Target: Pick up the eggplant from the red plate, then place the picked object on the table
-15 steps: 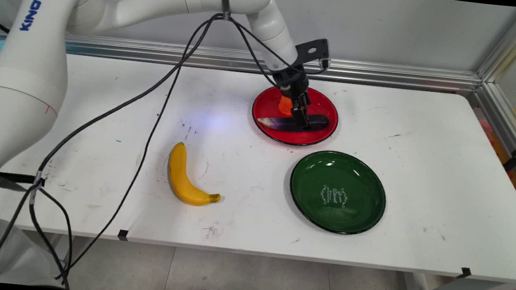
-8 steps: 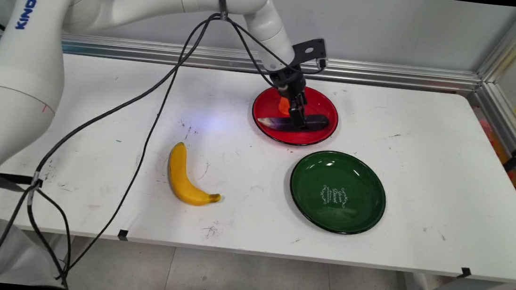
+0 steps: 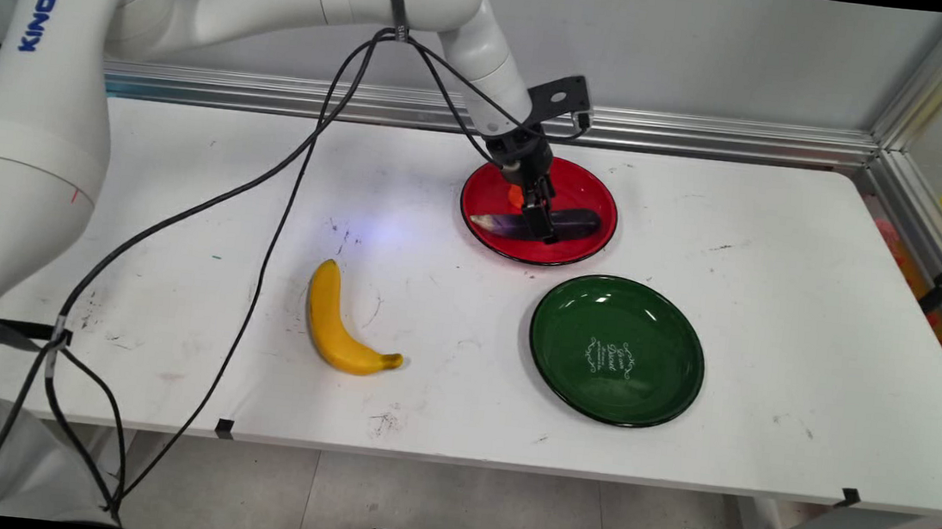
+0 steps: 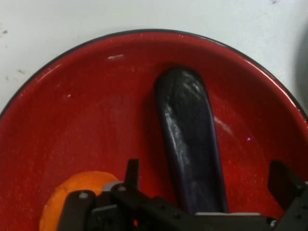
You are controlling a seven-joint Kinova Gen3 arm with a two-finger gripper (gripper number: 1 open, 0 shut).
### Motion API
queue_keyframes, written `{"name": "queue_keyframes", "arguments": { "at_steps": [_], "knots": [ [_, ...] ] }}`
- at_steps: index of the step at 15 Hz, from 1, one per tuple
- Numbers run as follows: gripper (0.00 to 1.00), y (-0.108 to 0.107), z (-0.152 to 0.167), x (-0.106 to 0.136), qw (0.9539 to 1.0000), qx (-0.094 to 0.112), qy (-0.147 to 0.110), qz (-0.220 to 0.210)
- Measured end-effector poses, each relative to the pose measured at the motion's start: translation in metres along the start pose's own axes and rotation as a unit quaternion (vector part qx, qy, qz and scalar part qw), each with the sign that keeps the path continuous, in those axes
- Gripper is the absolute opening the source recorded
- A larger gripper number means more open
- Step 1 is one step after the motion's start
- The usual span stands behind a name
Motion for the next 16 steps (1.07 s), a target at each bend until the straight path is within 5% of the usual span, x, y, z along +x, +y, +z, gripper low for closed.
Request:
{"name": "queue_keyframes", "arguments": {
  "at_steps": [6, 7, 16],
  "knots": [
    [1.0, 0.0036, 0.0038, -0.0021, 1.0, -0.004, 0.002, -0.003],
    [0.0, 0.0039, 0.0046, -0.0025, 1.0, -0.004, 0.002, -0.003],
    [0.0, 0.0017, -0.0017, -0.0005, 1.0, 0.001, 0.002, -0.005]
  ]
}}
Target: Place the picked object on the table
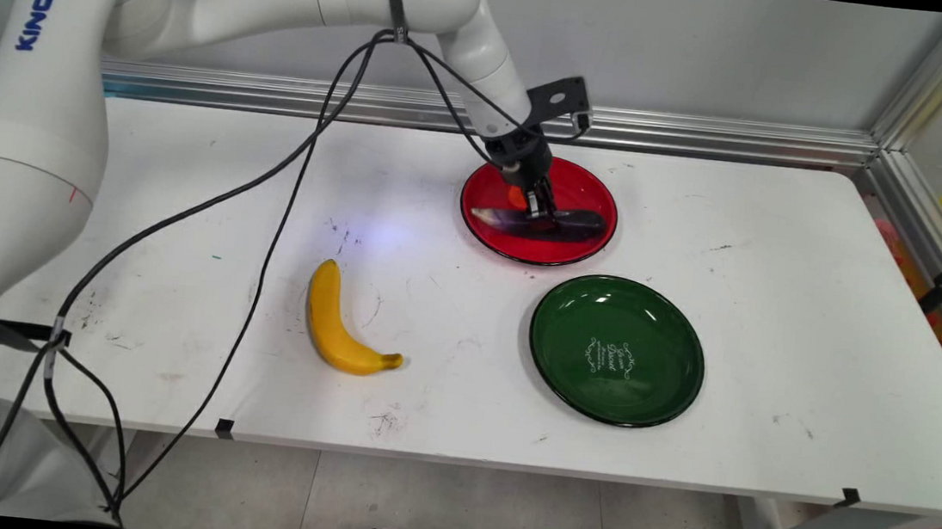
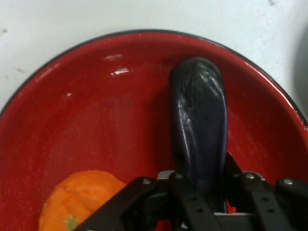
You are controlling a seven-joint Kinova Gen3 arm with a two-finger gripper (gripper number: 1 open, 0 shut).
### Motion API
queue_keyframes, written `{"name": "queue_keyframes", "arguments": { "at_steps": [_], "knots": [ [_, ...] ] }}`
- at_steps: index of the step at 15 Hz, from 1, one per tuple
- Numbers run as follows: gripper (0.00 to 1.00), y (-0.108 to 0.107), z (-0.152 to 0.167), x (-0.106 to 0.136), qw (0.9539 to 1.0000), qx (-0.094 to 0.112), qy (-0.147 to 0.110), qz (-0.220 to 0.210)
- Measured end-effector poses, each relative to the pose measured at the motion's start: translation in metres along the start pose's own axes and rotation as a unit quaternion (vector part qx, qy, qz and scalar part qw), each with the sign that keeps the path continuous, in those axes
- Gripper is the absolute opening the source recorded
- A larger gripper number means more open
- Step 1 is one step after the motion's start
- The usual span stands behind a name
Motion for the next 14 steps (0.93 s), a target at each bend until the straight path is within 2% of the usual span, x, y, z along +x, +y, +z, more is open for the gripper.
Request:
{"name": "queue_keyframes", "arguments": {
  "at_steps": [5, 10, 14],
  "knots": [
    [0.0, 0.006, -0.025, 0.014, 1.0, -0.001, 0.005, -0.002],
    [0.0, 0.035, -0.06, 0.025, 0.9998, -0.011, 0.017, -0.001],
    [0.0, 0.062, -0.086, 0.012, 0.9998, -0.011, 0.017, 0.008]
  ]
}}
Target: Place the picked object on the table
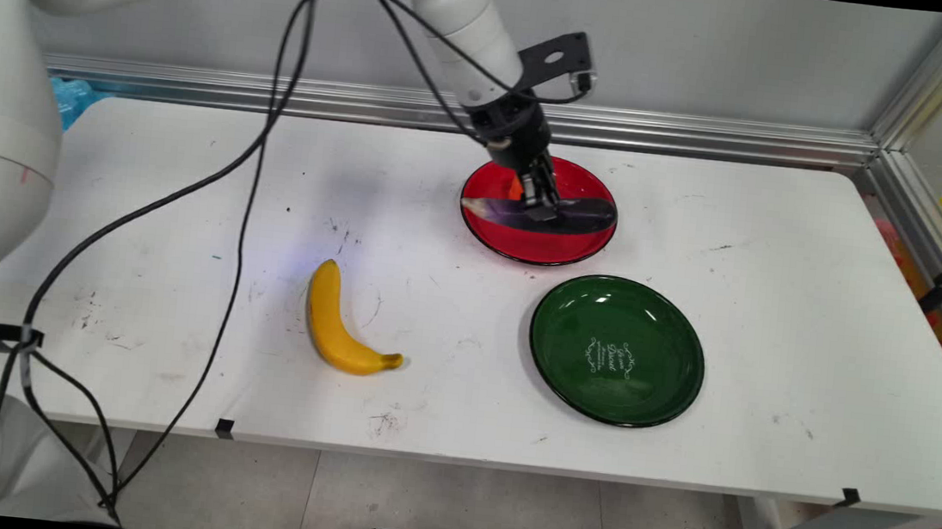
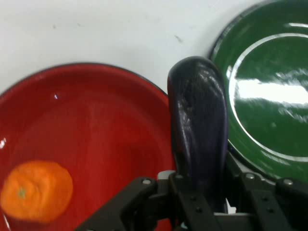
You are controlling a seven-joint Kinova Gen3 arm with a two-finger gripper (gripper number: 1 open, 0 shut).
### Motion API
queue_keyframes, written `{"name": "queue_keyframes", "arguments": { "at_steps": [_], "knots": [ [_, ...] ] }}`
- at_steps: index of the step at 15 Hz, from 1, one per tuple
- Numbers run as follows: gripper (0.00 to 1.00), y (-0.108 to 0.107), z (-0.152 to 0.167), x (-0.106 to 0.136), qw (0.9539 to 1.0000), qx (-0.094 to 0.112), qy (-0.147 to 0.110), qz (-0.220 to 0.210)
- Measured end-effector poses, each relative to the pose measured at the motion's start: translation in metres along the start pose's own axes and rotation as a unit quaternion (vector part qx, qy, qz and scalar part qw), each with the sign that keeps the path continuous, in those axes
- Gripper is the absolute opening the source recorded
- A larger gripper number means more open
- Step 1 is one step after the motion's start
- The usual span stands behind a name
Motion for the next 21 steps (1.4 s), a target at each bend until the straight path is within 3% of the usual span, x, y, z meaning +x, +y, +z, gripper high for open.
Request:
{"name": "queue_keyframes", "arguments": {
  "at_steps": [5, 11, 21],
  "knots": [
    [0.0, 0.034, -0.019, -0.04, 0.9997, 0.005, -0.014, 0.018],
    [0.0, 0.055, -0.016, -0.076, 0.9992, -0.001, -0.019, 0.034],
    [0.0, 0.076, 0.015, -0.104, 0.9996, -0.016, -0.022, 0.005]
  ]
}}
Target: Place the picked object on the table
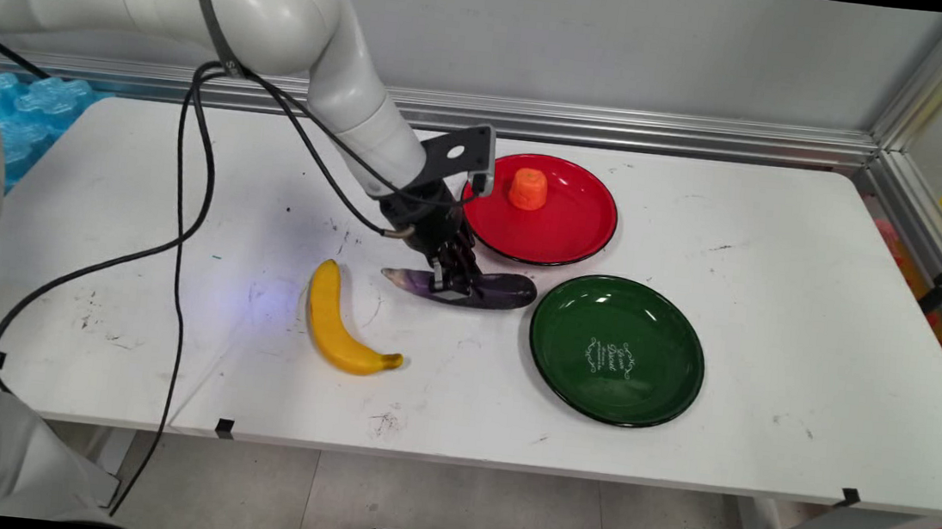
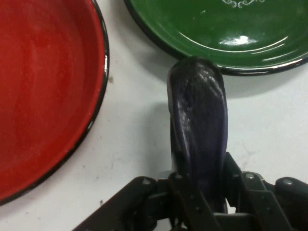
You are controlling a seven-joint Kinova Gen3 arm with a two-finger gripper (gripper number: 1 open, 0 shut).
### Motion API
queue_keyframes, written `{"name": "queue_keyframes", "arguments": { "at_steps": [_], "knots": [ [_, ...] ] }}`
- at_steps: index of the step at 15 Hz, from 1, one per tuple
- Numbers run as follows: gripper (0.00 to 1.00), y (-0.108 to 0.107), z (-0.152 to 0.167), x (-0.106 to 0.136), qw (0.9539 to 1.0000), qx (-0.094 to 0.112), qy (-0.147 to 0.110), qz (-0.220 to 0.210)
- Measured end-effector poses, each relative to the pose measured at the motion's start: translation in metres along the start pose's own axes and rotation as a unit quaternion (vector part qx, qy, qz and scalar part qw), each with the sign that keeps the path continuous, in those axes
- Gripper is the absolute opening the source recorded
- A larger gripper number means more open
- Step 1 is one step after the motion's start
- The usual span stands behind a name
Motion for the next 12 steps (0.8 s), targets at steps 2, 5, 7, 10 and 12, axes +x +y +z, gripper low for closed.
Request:
{"name": "queue_keyframes", "arguments": {
  "at_steps": [2, 5, 7, 10, 12],
  "knots": [
    [0.0, 0.002, 0.007, -0.003, 1.0, -0.002, 0.0, -0.006],
    [0.0, 0.004, 0.015, -0.005, 1.0, -0.004, 0.002, -0.009],
    [0.0, 0.005, 0.018, -0.006, 0.9999, -0.006, 0.003, -0.009],
    [1.0, 0.006, 0.023, -0.007, 0.9999, -0.008, 0.004, -0.01],
    [1.0, 0.006, 0.025, -0.007, 0.9999, -0.009, 0.004, -0.01]
  ]
}}
